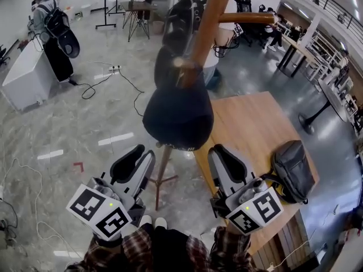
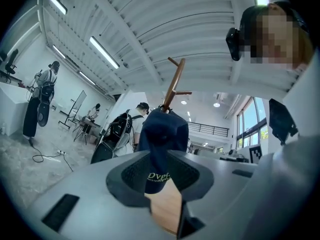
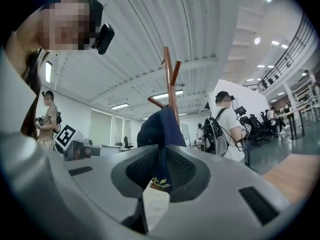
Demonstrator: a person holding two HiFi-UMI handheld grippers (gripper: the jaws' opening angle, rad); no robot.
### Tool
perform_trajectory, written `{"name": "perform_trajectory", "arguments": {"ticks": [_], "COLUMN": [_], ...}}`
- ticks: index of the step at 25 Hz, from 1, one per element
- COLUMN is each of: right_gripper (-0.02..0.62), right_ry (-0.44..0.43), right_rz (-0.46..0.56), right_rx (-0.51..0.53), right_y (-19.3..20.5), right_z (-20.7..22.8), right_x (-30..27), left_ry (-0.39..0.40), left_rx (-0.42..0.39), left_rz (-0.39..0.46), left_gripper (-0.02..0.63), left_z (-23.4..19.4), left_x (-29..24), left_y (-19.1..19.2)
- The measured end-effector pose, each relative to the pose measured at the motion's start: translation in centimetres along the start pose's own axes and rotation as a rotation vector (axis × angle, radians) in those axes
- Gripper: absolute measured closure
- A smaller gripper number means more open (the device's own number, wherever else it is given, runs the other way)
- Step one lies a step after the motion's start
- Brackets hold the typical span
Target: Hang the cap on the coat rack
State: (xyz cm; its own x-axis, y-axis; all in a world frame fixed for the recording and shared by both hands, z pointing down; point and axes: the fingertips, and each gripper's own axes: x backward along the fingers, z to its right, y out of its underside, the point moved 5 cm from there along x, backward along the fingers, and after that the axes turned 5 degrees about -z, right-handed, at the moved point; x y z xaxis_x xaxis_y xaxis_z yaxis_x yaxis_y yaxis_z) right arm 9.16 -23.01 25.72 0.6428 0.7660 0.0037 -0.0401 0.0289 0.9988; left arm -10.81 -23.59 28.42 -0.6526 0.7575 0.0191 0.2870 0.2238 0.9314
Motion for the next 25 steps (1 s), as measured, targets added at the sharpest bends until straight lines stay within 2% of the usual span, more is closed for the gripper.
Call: {"name": "perform_trajectory", "arguments": {"ticks": [9,12,15,16,25], "right_gripper": [0.554,0.556,0.579,0.583,0.583], "right_ry": [-0.039,-0.054,-0.059,-0.06,-0.072], "right_rz": [-0.049,-0.054,-0.051,-0.054,-0.061], "right_rx": [0.029,0.024,0.01,0.006,-0.004], "right_y": [2.3,2.8,3.1,3.2,3.1], "right_z": [-3.3,-3.9,-4.1,-4.0,-3.7], "right_x": [-1.0,-1.4,-1.6,-1.7,-1.9], "left_ry": [0.054,0.048,0.031,0.029,0.034], "left_rx": [-0.05,-0.064,-0.078,-0.084,-0.109], "left_rz": [-0.057,-0.06,-0.067,-0.072,-0.087], "left_gripper": [0.517,0.52,0.588,0.594,0.594], "left_z": [3.0,3.4,3.4,3.4,3.7], "left_x": [-0.3,-0.3,-0.4,-0.5,-1.3], "left_y": [1.8,1.9,2.1,2.1,1.8]}}
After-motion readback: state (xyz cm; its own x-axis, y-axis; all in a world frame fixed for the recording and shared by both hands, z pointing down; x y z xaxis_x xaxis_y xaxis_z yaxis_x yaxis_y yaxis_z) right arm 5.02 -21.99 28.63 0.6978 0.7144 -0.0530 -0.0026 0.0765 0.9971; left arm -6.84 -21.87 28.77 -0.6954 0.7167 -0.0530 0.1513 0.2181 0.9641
